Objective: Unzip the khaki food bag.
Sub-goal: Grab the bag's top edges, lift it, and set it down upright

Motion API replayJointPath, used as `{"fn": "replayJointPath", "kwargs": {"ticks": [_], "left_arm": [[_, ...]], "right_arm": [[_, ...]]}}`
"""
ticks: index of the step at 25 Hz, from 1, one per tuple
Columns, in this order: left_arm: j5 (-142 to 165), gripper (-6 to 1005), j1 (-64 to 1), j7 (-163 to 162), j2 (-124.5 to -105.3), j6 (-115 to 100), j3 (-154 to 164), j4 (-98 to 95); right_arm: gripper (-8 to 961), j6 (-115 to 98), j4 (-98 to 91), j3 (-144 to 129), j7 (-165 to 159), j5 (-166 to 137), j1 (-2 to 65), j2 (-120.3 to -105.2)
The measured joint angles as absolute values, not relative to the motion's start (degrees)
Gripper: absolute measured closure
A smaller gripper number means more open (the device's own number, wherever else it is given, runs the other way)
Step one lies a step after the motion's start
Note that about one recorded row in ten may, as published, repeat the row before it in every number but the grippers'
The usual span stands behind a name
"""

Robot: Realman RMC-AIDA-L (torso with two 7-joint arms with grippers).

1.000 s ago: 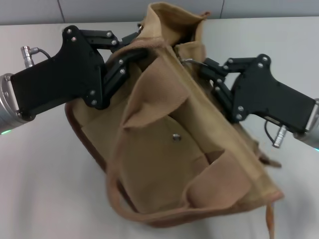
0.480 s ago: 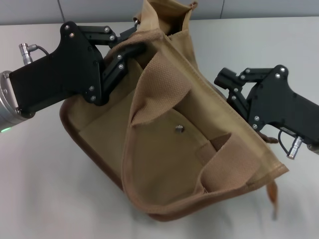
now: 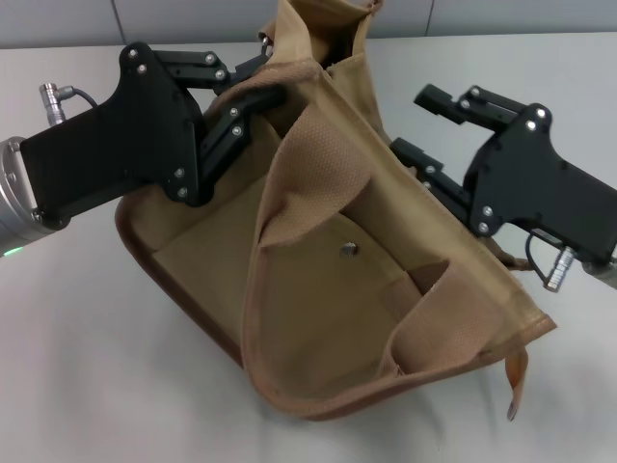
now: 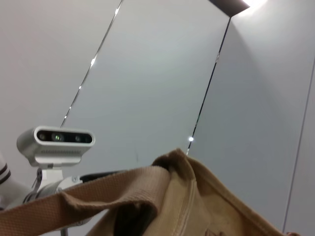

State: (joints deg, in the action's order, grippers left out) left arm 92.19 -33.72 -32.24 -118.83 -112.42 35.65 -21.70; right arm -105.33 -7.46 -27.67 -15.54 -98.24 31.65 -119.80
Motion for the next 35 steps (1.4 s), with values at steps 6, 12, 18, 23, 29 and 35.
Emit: {"fn": "replayJointPath", "kwargs": {"ticks": [6, 12, 18, 23, 29, 35], "left_arm": [[92.2, 914, -33.8, -32.2, -118.83, -112.4, 36.0, -21.6], [92.2, 914, -33.9, -32.2, -118.82, -112.4, 36.0, -21.6], [92.2, 913, -34.1, -32.3, -118.82, -112.4, 36.0, -21.6], [92.2, 913, -34.3, -32.3, -118.83, -112.6, 36.5, -21.6], [92.2, 913, -34.4, -32.3, -118.83, -112.6, 36.6, -21.6], [92.2, 913, -34.4, -32.3, -118.83, -112.6, 36.6, -21.5]], "right_arm": [[530, -102.4, -7.4, -30.1, -15.8, -98.6, 34.1, -119.80], [484, -99.3, -6.6, -30.8, -15.9, -98.7, 35.8, -119.80], [520, -97.8, -5.7, -30.8, -15.8, -98.7, 36.9, -119.80], [662, -98.1, -3.8, -30.7, -12.9, -98.5, 37.4, -119.82], [665, -98.4, -3.0, -30.6, -11.1, -98.3, 37.3, -119.84], [712, -99.8, -2.8, -30.7, -8.8, -98.5, 36.9, -119.89]]}}
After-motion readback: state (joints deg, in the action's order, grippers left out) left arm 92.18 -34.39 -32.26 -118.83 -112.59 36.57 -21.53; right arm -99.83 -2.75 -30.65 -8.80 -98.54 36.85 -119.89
